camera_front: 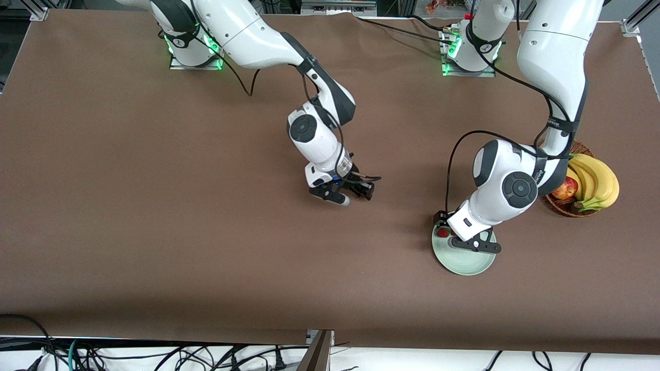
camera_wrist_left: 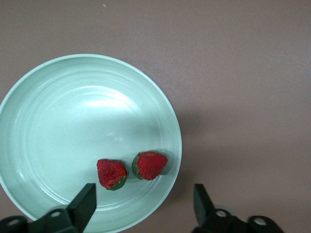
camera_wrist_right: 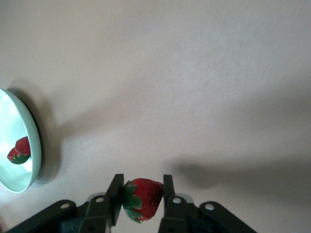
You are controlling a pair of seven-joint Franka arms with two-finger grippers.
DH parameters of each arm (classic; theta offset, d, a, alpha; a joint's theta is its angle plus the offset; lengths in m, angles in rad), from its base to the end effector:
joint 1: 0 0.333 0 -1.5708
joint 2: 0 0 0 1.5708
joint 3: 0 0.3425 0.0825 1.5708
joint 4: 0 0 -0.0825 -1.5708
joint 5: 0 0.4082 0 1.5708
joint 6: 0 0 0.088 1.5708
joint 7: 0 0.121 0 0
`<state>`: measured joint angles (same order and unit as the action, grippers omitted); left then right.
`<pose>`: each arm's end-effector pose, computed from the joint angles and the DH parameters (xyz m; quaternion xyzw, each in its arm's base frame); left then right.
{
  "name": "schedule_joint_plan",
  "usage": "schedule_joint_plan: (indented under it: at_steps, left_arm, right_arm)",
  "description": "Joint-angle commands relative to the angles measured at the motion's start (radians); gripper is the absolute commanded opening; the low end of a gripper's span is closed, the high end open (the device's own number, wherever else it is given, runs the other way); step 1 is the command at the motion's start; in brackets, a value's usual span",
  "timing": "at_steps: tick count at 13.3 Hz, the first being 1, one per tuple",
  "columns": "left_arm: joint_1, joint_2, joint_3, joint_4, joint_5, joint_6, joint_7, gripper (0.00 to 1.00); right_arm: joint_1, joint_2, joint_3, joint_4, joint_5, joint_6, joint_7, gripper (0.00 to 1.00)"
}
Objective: Collect all strawberries into plate
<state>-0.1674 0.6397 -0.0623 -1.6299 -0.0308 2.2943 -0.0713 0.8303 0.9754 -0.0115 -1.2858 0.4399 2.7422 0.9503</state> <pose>0.7092 -0.1612 0.2411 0.9975 -0.0627 0.0081 0.0318 0.5749 0.5976 0.1915 -0.9355 0.2335 -0.0499 0.2603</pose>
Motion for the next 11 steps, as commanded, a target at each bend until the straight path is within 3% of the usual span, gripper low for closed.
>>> schedule_joint_plan:
  at_steps: [1, 2, 3, 6, 9, 11]
  left_arm:
    - [0.008, -0.005, -0.008, 0.001, 0.011, 0.005, -0.005, 1.0]
    - [0.005, -0.008, -0.011, 0.001, 0.009, 0.001, -0.019, 1.0]
    - [0.003, -0.014, -0.019, 0.001, 0.008, -0.01, -0.069, 1.0]
    - [-0.011, -0.026, -0.072, -0.001, 0.008, -0.059, -0.25, 1.0]
    - [-0.056, -0.018, -0.117, -0.002, 0.009, -0.059, -0.463, 1.0]
    - [-0.11, -0.008, -0.117, -0.018, 0.012, -0.058, -0.54, 1.0]
  right_arm:
    - [0.001, 0.031, 0.005, 0.062, 0.019, 0.017, 0.028, 0.7]
    - [0.001, 0.026, 0.005, 0.06, 0.019, 0.019, 0.034, 0.94]
    - [-0.003, 0.014, 0.002, 0.062, 0.017, 0.014, 0.025, 0.99]
    - [-0.025, -0.036, -0.008, 0.057, 0.005, -0.042, 0.015, 1.0]
    - [-0.033, -0.134, -0.108, 0.057, -0.053, -0.296, 0.002, 1.0]
    - [-0.042, -0.205, -0.133, 0.057, -0.128, -0.479, -0.063, 1.0]
